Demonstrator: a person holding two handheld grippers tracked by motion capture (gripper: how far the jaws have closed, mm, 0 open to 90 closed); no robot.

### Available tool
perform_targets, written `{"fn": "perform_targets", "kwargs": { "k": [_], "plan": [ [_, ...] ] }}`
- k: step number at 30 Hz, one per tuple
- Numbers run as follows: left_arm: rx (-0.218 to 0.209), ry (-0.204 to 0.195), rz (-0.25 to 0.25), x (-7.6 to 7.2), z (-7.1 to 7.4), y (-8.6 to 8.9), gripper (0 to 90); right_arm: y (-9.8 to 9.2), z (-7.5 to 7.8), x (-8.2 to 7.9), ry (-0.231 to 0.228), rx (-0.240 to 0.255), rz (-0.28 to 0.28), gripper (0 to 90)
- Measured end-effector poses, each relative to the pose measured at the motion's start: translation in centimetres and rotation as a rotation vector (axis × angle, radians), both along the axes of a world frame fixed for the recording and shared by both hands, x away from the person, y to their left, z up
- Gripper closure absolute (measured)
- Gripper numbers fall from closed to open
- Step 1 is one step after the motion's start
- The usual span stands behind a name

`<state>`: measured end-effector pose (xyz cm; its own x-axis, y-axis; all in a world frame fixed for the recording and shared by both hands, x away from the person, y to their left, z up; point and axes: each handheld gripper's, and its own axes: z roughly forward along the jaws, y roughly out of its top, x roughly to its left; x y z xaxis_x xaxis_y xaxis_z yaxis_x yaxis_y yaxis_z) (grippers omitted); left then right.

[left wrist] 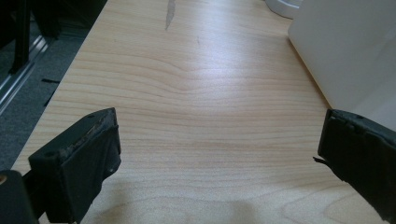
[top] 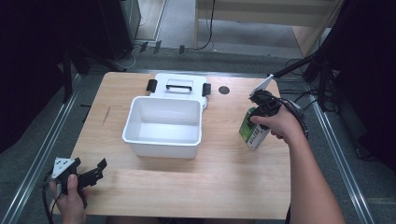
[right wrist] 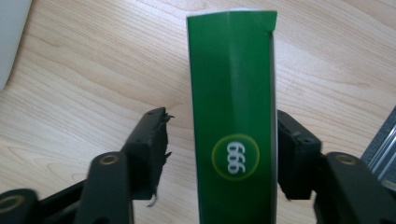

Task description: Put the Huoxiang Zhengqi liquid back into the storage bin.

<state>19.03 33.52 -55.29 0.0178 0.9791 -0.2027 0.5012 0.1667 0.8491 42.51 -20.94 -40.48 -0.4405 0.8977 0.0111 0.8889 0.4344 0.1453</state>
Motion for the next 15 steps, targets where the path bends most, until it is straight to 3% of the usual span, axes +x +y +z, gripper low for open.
{"fn": "perform_targets", "kwargs": {
  "k": [9,15],
  "plan": [
    [-0.003,0.0,0.004,0.03,-0.01,-0.03,0.0,0.32,-0.26,0.05,0.001,-0.028,0.007,62.1],
    [-0.003,0.001,0.005,0.03,-0.02,-0.03,0.0,0.5,-0.21,-0.16,-0.007,-0.038,0.073,64.1]
  ]
}}
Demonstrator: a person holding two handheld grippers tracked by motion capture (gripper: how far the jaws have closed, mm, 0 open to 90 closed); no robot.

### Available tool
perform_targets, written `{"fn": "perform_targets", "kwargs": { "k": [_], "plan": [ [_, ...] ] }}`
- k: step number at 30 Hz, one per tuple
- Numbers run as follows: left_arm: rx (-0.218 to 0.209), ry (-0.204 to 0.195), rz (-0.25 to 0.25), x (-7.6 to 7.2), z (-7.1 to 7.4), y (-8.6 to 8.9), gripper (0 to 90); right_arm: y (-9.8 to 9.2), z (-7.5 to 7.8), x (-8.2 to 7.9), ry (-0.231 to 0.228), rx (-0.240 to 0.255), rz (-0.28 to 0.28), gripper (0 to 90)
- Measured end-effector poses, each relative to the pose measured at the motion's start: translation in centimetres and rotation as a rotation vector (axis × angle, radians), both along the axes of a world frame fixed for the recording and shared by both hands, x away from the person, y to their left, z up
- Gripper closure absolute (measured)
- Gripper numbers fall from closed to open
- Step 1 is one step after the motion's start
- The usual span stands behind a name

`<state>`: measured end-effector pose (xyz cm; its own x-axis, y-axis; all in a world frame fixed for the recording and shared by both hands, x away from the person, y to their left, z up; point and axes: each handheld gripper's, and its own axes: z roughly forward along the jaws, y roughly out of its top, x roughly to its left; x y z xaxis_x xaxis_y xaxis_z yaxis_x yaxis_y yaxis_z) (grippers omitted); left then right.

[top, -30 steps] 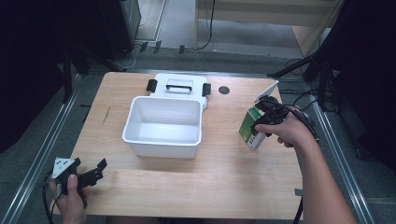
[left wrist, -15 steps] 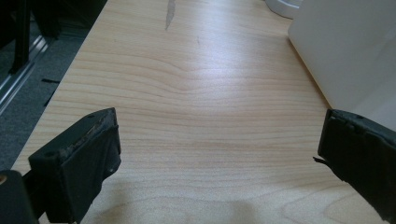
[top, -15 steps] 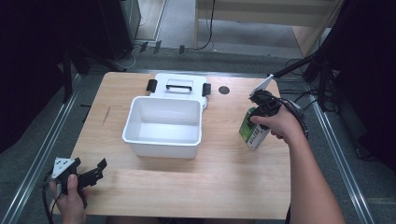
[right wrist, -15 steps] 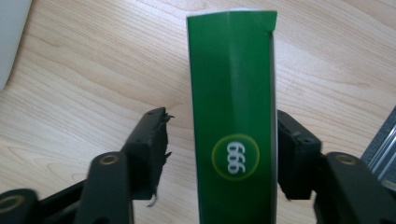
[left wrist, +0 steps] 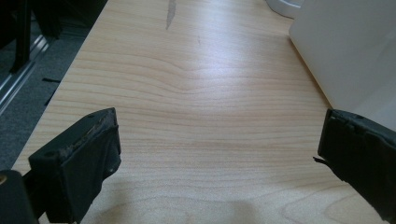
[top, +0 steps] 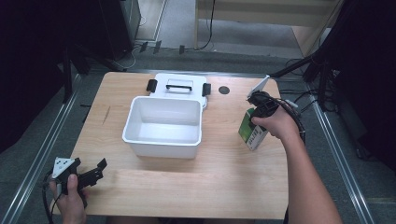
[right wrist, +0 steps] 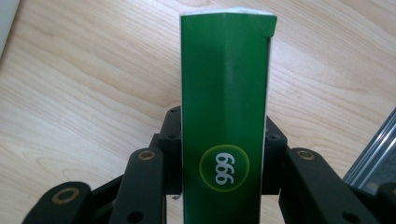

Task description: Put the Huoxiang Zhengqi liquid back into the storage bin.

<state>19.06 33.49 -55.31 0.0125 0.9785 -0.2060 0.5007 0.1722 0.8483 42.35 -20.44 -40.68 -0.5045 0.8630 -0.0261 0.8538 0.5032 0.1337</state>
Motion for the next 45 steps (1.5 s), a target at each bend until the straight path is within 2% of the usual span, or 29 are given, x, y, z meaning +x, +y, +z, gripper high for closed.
{"fn": "perform_targets", "kwargs": {
  "k": [1,3,4,6,7,9,14,15,20,22,23,24,26,27,34,45],
  "plan": [
    [-0.001,0.0,0.0,0.0,0.0,0.0,0.0,0.2,0.0,-0.2,-0.008,0.0,0.042,64.1],
    [0.0,0.0,0.0,0.0,0.0,0.0,0.0,0.3,0.0,-0.4,-0.008,0.0,0.052,64.2],
    [0.0,0.0,0.001,0.0,0.0,0.0,0.0,0.4,0.1,-0.6,-0.022,0.011,0.096,64.2],
    [0.0,0.001,0.0,0.0,0.0,0.0,0.0,0.5,0.3,-0.7,-0.026,0.018,0.11,64.2],
    [0.0,0.001,0.001,0.0,0.0,0.0,0.0,0.6,0.7,-1.0,-0.049,0.027,0.154,64.2],
    [-0.002,0.0,0.002,0.0,0.0,0.0,0.0,0.8,0.9,-1.2,-0.062,0.033,0.175,64.2],
    [0.0,0.001,0.005,0.0,0.0,-0.1,0.0,1.6,2.2,-2.1,-0.098,0.041,0.259,64.1],
    [0.001,0.002,0.006,0.0,0.0,-0.1,0.0,2.0,2.7,-2.5,-0.115,0.04,0.31,64.0],
    [0.002,0.001,0.006,0.0,0.0,-0.1,0.0,2.8,3.8,-3.0,-0.141,0.04,0.38,64.1],
    [0.003,0.002,0.006,0.0,0.0,-0.1,0.0,3.1,4.8,-3.3,-0.164,0.057,0.429,64.1],
    [0.001,0.0,0.007,0.1,0.0,-0.1,0.0,3.1,4.8,-3.3,-0.164,0.057,0.429,64.1],
    [0.005,0.001,0.006,0.1,0.0,-0.1,0.0,3.4,5.4,-3.6,-0.176,0.075,0.463,64.1],
    [0.005,0.001,0.006,0.1,0.0,-0.1,0.0,3.5,5.7,-3.7,-0.181,0.08,0.482,64.1],
    [0.004,0.0,0.005,0.1,0.0,-0.1,0.0,3.7,6.2,-3.9,-0.191,0.083,0.522,64.1],
    [0.002,0.004,0.006,0.1,0.0,-0.1,0.0,4.9,7.8,-4.6,-0.219,0.083,0.598,64.1],
    [0.003,0.006,0.004,0.1,0.0,-0.1,0.0,7.1,9.8,-5.4,-0.238,0.093,0.68,64.2]
  ]
}}
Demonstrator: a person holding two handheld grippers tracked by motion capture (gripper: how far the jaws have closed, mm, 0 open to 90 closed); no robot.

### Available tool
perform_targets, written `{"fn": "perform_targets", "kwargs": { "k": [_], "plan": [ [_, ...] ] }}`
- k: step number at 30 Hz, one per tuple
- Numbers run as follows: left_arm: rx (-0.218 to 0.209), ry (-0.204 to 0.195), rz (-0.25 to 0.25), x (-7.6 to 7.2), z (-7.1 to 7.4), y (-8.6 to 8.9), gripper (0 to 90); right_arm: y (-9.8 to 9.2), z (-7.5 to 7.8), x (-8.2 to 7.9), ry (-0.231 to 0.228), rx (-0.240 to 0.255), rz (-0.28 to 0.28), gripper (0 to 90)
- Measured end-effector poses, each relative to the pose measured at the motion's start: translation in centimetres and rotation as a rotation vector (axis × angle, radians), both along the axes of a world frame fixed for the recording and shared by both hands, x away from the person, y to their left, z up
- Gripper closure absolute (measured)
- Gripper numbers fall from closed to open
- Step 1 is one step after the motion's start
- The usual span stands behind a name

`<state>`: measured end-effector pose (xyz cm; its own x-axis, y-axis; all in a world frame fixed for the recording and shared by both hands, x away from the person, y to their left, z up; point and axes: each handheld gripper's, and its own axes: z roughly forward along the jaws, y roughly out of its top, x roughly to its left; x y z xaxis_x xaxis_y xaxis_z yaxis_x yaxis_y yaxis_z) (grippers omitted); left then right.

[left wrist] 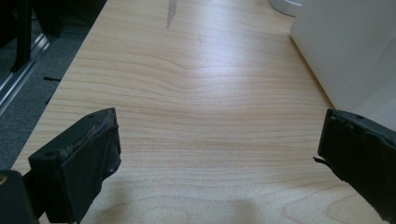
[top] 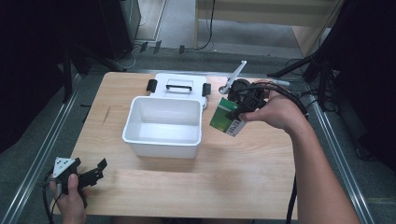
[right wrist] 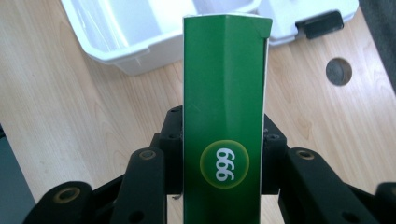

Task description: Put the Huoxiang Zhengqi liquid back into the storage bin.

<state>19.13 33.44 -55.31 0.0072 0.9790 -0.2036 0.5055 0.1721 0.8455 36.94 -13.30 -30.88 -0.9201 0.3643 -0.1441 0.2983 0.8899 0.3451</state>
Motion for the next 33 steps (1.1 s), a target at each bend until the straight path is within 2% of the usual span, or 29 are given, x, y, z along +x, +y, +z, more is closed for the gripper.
{"fn": "perform_targets", "kwargs": {
  "k": [4,13,19,27,33],
  "plan": [
    [-0.004,0.0,0.0,0.0,0.0,0.0,0.0,1.1,1.2,-0.1,-0.015,0.006,0.035,64.3],
    [-0.002,0.004,-0.002,0.0,0.0,0.0,0.0,2.8,3.0,-0.4,-0.025,0.014,0.042,64.3],
    [-0.001,0.006,-0.002,0.0,0.0,0.0,0.0,4.4,4.3,-0.8,-0.035,0.053,0.076,64.3],
    [-0.001,0.007,-0.001,0.0,0.0,0.0,0.0,6.6,4.7,-0.9,-0.046,0.062,0.119,64.3],
    [-0.002,0.007,-0.003,0.0,0.0,0.1,0.0,8.6,4.0,-0.9,-0.05,0.062,0.175,64.2]
  ]
}}
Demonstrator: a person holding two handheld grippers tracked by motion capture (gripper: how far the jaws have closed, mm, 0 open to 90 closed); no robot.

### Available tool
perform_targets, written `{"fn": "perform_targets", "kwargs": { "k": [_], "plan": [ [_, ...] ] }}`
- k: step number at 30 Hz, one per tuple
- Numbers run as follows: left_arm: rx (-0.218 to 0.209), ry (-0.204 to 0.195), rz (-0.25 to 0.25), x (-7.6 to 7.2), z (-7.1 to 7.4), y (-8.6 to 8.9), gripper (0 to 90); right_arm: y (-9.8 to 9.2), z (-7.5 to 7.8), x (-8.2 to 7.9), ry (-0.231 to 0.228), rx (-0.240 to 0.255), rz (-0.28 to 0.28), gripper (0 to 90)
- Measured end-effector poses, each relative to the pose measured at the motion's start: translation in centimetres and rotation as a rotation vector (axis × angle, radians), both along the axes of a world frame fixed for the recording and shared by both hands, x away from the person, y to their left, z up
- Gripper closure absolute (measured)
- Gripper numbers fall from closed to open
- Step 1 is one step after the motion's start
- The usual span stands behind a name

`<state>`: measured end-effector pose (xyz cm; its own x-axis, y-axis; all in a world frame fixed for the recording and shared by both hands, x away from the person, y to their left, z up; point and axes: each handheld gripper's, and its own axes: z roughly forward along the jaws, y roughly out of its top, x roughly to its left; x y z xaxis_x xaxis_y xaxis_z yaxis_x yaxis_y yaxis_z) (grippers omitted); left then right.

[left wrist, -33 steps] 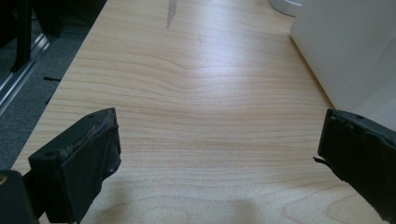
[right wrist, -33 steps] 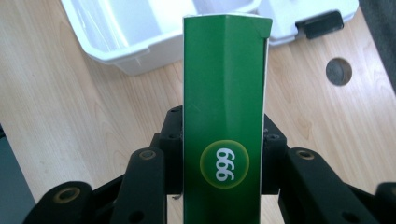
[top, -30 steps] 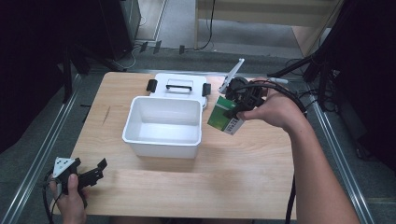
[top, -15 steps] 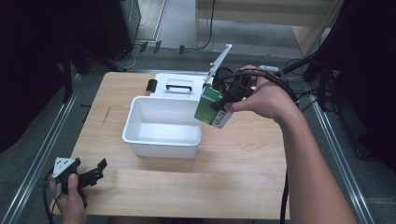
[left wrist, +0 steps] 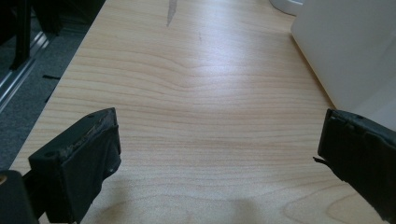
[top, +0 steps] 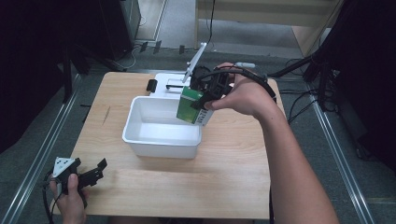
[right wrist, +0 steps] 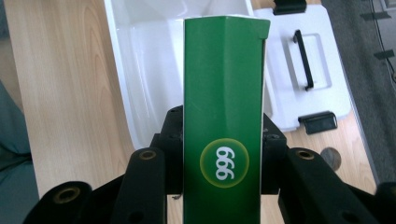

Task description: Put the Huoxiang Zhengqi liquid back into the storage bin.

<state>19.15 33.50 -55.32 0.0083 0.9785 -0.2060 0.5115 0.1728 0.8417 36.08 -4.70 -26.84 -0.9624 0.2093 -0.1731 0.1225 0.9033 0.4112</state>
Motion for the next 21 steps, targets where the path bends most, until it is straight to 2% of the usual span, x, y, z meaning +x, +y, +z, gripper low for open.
{"fn": "perform_targets", "kwargs": {
  "k": [5,15,21],
  "plan": [
    [-0.001,0.001,-0.001,0.0,0.0,0.0,0.0,1.4,-0.8,-0.1,-0.021,-0.02,0.06,64.2],
    [-0.004,-0.003,0.001,0.0,0.0,0.0,0.0,2.6,-2.5,0.2,-0.028,-0.047,0.104,64.1],
    [-0.002,0.001,-0.001,0.0,0.0,0.1,0.0,2.9,-4.3,0.8,-0.021,-0.063,0.133,64.0]
  ]
}}
